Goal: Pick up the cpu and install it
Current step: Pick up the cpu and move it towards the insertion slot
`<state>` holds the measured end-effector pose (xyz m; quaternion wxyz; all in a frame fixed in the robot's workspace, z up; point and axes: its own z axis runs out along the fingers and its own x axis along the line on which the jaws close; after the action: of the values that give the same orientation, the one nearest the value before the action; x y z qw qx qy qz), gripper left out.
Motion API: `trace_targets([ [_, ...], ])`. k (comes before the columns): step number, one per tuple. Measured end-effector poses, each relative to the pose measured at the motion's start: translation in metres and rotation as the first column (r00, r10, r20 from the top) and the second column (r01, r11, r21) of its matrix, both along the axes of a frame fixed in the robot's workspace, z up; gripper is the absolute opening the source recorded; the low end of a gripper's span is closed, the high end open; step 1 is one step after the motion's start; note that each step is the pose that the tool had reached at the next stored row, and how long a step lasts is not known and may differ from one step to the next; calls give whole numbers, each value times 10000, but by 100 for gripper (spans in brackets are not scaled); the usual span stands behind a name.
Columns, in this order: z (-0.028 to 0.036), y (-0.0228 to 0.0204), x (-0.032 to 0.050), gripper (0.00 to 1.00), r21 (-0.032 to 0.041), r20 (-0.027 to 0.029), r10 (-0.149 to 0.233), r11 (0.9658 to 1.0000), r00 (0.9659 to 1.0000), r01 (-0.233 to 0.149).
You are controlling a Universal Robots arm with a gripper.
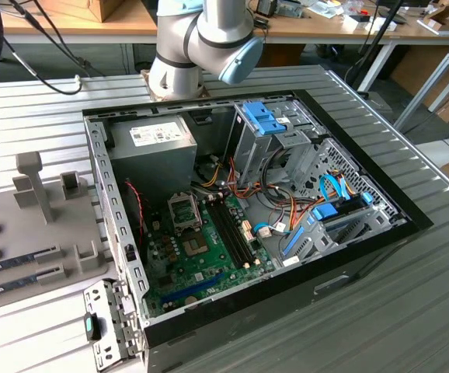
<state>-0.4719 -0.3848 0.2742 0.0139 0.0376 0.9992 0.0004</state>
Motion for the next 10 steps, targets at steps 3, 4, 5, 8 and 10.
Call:
trace_targets([
  [3, -4, 0, -5, 48, 0, 0, 0, 10000, 10000, 0],
  [4, -5, 0, -7, 48, 0, 0, 0, 10000, 10000, 0],
  [5, -7, 0, -9, 48, 0, 0, 0, 10000, 10000, 0],
  [8, -11, 0, -15, 48, 0, 0, 0, 10000, 10000, 0],
  [10, -16, 0, -21, 48, 0, 0, 0, 10000, 10000, 0],
])
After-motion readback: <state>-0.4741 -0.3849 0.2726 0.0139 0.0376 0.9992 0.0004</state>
